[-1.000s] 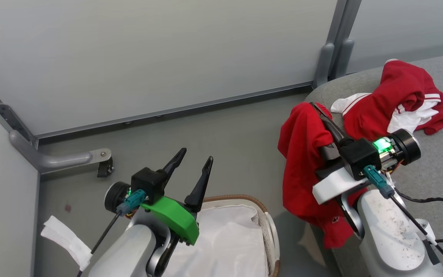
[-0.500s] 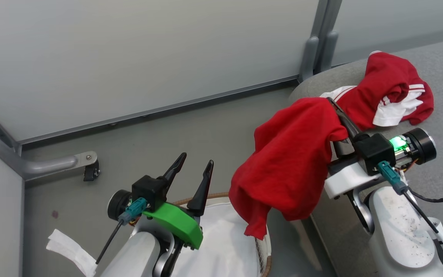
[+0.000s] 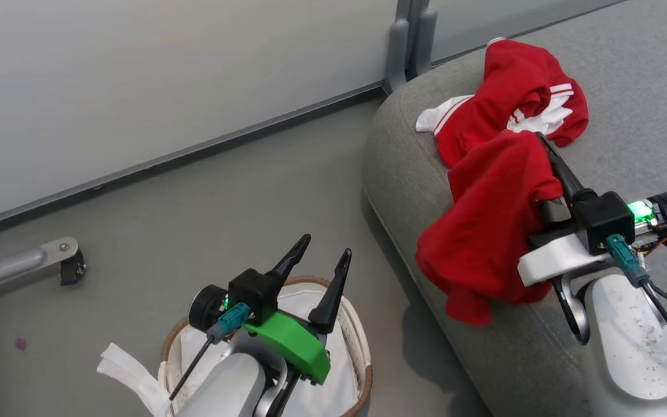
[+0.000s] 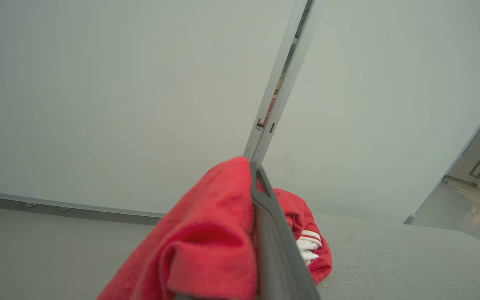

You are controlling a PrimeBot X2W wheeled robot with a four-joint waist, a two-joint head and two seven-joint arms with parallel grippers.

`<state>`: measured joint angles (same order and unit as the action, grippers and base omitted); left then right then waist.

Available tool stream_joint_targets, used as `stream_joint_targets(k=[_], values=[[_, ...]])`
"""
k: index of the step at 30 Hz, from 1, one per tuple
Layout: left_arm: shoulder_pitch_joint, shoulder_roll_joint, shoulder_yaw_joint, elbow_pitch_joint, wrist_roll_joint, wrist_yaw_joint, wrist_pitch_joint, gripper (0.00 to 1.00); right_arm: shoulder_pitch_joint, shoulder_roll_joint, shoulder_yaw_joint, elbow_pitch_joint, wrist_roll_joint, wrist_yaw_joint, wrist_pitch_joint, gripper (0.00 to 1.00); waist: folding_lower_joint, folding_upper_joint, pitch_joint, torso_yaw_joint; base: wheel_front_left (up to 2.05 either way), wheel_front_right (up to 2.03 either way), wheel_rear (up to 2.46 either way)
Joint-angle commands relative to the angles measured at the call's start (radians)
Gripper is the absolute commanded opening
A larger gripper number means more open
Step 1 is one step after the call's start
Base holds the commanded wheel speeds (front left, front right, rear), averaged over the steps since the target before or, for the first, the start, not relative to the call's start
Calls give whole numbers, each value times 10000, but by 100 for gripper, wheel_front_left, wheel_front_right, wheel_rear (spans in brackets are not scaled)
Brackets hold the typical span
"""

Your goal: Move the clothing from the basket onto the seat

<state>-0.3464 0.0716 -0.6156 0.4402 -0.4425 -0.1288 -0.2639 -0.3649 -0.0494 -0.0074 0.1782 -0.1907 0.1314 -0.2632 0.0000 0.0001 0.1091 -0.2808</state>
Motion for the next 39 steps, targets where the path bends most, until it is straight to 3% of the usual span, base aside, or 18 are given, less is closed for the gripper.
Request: stream_joint_targets(k=[1,7,12,18,25,31,39], values=[[-236,-3,-47,-51,-84,-28,-7,100,21,-21,-127,-45,-28,-14,-24,0,0,-1,472,-352,0,0,0],[-585,55,-332,-242,-61,-30,-7,100,-521,-21,-611,-132,-124,-14,-24,0,0,-1,1128,-129,0,0,0],[-974,296,-390,-453,81,-30,-7,100,-1847,-159,-1025,-268,-635,-14,-24,0,0,-1,1924,214,0,0,0],[-1451,563,-279,-782,296,-31,-7,100,-4434,-1217,-1663,-176,-896,-14,-24,0,0,-1,2955,672,0,0,0],[-1680,682,-34,-1173,587,-30,-7,100,-6663,-2745,-3285,352,-1062,-14,-24,0,0,-1,3755,1053,0,0,0],[-1801,738,213,-1427,833,-30,-7,100,-6600,-3274,-4471,1171,-1400,-14,-24,0,0,-1,4367,1169,0,0,0],[-2090,883,395,-1664,1084,-30,-7,100,-5222,-2476,-5386,2753,-1701,-14,-24,0,0,-1,5160,1173,0,0,0]])
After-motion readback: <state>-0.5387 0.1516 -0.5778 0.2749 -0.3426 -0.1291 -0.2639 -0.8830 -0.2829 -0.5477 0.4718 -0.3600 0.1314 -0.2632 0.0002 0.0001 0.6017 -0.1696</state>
